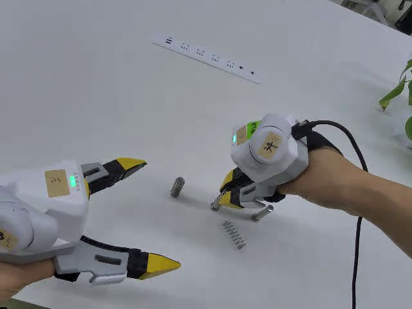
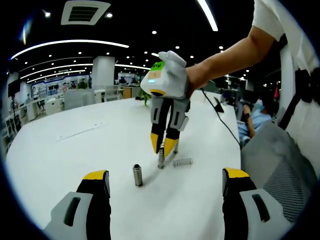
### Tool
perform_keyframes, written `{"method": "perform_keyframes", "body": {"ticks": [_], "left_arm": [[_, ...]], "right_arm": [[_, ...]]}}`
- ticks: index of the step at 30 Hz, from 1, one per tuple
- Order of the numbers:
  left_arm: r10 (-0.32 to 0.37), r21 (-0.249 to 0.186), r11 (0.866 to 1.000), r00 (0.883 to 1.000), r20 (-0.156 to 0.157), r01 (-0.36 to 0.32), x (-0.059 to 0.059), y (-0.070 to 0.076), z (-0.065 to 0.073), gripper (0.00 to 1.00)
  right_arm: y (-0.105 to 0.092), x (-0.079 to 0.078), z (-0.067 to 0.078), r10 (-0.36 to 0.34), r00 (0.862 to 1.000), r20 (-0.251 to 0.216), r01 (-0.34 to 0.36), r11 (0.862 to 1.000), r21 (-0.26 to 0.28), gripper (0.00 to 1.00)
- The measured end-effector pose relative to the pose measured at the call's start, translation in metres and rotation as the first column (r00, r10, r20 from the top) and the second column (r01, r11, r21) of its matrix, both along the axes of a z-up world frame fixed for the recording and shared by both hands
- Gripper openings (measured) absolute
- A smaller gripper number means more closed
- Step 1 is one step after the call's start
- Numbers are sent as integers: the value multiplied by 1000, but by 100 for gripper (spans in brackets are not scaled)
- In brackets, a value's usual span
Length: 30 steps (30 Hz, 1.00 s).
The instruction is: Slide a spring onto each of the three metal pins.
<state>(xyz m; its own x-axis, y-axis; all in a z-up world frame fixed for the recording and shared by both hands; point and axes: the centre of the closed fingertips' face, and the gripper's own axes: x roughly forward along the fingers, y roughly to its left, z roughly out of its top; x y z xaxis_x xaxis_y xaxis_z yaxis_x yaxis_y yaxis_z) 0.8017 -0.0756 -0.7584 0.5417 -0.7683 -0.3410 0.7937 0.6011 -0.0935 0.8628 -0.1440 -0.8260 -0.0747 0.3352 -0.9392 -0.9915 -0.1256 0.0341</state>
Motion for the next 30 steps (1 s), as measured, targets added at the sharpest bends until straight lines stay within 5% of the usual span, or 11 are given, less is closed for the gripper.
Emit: {"method": "perform_keyframes", "body": {"ticks": [13, 30], "left_arm": [[1, 0, 1000, 1000, -2, -1, 0, -1, -1, 95], [-12, 13, 1000, 1000, -15, 12, -3, 1, -7, 95]], "right_arm": [[2, 1, -16, 0, 1000, 19, 0, 1000, 14, 12], [2, 2, -20, -6, 1000, 18, 6, 1000, 18, 16]]}}
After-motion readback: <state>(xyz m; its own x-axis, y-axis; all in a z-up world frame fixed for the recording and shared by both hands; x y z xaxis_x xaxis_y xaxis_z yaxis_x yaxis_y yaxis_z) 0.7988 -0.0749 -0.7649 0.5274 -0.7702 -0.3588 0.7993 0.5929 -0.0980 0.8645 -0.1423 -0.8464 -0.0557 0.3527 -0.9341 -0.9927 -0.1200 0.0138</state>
